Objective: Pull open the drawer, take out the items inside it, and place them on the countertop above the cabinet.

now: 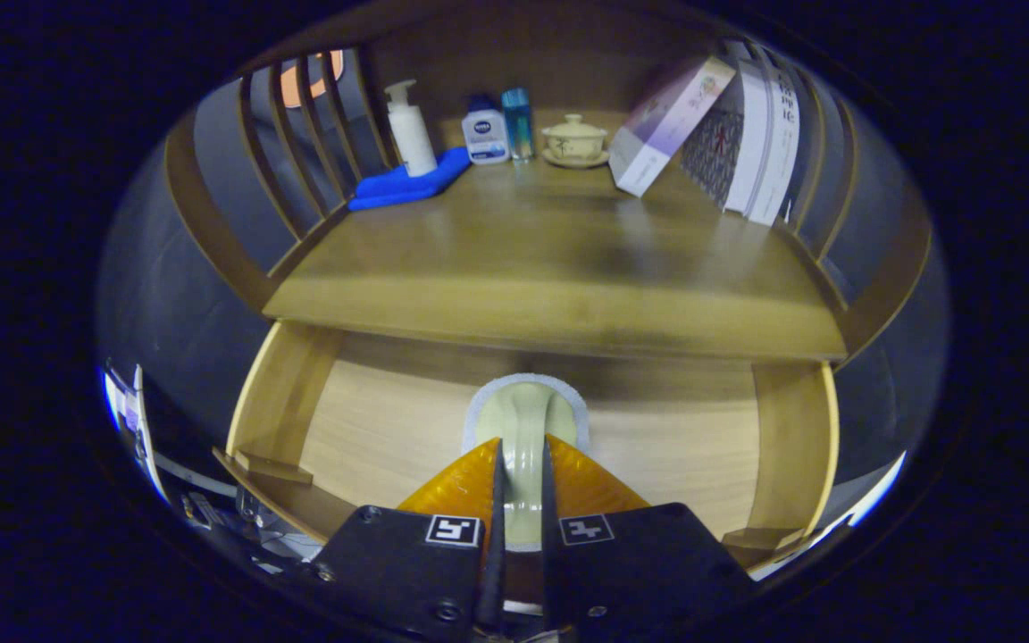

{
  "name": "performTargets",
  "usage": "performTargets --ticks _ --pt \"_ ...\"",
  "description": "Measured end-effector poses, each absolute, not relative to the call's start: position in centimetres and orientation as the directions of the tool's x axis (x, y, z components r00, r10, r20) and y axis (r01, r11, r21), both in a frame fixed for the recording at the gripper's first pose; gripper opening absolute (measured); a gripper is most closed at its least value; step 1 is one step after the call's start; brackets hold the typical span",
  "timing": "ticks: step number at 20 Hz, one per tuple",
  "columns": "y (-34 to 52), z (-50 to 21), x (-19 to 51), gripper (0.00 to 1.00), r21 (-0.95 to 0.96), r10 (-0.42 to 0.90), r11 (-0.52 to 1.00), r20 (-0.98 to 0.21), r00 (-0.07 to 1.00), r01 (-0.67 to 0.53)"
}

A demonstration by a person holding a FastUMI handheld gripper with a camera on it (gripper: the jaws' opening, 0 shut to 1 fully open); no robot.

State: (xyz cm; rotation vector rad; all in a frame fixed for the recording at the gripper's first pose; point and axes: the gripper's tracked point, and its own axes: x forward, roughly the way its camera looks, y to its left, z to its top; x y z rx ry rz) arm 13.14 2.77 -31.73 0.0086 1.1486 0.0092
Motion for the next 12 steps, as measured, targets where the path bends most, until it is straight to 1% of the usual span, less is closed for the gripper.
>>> performTargets --ticks 3,6,12 --pt "2.8 -29.2 13.6 0.19 -0.006 0.006 1.0 -0.894 0.448 -0.024" --pt "2.5 -27.2 14.7 0.19 -0.013 -0.002 1.0 -0.88 0.475 -0.02" --pt "0.9 -24.2 19.5 0.19 -0.06 -0.057 0.998 -0.855 0.516 0.012"
